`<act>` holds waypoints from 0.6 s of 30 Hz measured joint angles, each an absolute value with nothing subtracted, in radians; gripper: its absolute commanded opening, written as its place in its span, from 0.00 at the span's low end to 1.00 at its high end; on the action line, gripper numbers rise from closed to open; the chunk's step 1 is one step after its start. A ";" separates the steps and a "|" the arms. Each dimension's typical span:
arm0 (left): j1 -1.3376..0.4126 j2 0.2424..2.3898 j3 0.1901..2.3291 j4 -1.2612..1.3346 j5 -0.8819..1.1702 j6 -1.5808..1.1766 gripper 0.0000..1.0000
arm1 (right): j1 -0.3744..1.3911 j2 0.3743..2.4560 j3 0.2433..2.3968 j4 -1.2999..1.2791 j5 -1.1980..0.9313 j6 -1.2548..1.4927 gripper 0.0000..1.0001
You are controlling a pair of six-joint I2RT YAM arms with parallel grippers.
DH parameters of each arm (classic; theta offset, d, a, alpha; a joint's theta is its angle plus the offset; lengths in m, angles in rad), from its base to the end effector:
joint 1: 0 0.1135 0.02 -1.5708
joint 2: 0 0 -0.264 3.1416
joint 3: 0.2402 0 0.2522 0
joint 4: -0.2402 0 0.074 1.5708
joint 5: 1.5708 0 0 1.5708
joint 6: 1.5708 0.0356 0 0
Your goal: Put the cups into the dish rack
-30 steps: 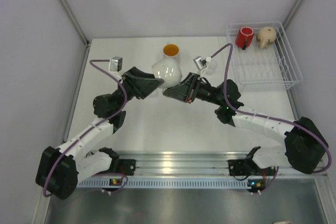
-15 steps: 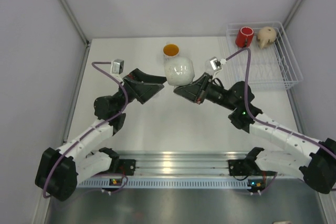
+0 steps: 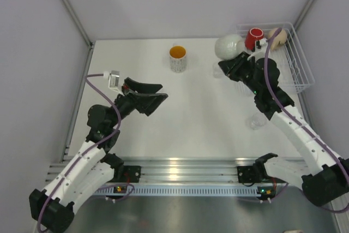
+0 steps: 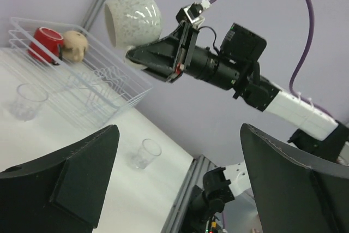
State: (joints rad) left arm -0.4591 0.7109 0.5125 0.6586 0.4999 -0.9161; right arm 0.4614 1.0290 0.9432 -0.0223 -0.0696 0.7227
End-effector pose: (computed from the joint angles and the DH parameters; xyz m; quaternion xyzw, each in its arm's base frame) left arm 0.1414 -0.0890 0.3430 0.0890 0.5451 -0.6233 0.5535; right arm 0.2155 0.1099 0.3667 0.0739 0.7405 0.3940 0.5394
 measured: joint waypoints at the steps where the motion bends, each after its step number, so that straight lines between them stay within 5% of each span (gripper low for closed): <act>1: -0.459 0.695 0.518 0.617 0.492 -0.888 0.98 | 0.425 1.048 0.968 -0.049 -0.042 0.711 0.00; 18: -0.459 0.821 0.757 -0.147 0.291 -0.454 0.98 | 0.057 1.497 1.416 -0.283 0.234 0.558 0.00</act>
State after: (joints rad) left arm -0.4591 0.8207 0.7567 -0.1471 0.2913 -0.4541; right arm 0.0574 1.4971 1.4158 -0.2832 0.2344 0.5575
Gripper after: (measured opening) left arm 0.982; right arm 0.214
